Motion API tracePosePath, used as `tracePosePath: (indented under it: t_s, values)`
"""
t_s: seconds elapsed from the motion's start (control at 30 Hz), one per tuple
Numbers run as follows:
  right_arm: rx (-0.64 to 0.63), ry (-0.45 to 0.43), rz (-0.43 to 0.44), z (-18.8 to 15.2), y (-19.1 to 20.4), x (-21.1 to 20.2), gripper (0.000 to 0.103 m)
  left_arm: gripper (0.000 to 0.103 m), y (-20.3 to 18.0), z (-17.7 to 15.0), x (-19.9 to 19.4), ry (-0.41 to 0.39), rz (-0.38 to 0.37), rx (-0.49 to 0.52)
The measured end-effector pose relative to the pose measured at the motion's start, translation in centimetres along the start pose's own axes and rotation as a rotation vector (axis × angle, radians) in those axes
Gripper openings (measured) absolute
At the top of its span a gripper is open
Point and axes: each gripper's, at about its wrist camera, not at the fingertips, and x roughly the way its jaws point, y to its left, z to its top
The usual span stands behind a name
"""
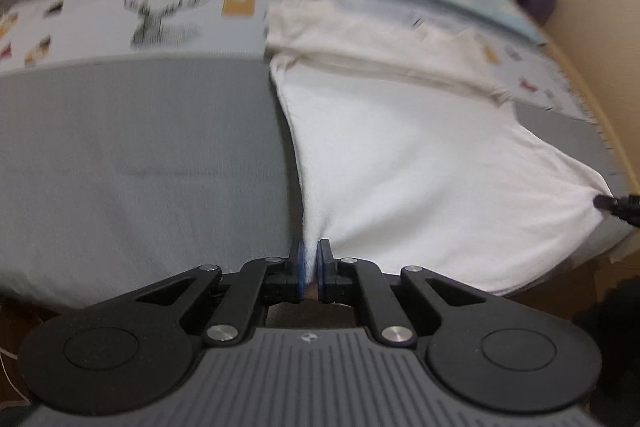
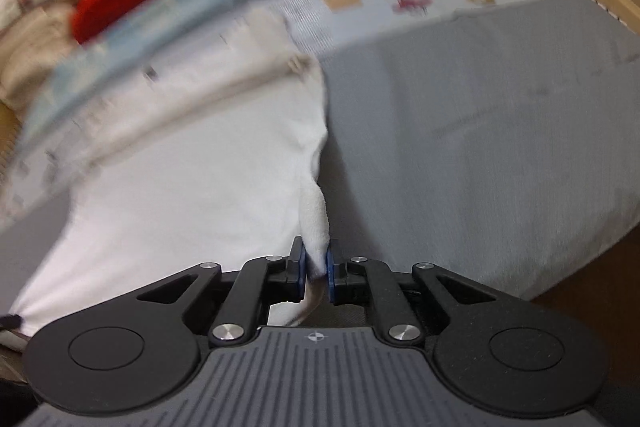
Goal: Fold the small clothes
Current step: 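Lift the hem with both grippers and fold it toward the collar, then lay the folded hem down and open both grippers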
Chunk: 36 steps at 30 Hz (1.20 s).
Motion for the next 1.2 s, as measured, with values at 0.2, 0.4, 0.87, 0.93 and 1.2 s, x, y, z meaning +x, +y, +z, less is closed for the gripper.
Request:
tracePosePath:
  t_s: [0.2, 0.4, 0.87, 0.93, 1.2]
  values:
    - [0.001, -0.041, 0.132, 0.7, -0.7, -7.0, 0.009, 0.005, 0.0, -1.0, -8.0, -0.057, -0.049, 0.09]
    - [-0.008, 0.041, 0.236, -0.7, -2.4, -12.7, 0.009, 0.005, 0.6, -2.5, -13.3, -0.082, -0.091, 0.14]
    - [0.001, 0.091, 0.124, 10.3, 0.9, 3.3, 0.009, 0.006, 5.2, 10.7, 8.3, 0.028, 0.041, -0.023]
    - [-0.028, 0.095, 0.096, 11.1, 1.6, 5.8, 0.009, 0.005, 6.1, 10.4, 10.1, 0.02, 0.044, -0.064]
    - [0.027, 0.108, 0.064, 10.7, 1.3, 9.9, 0.01, 0.008, 8.1, 12.2, 11.3, 0.019, 0.023, -0.221]
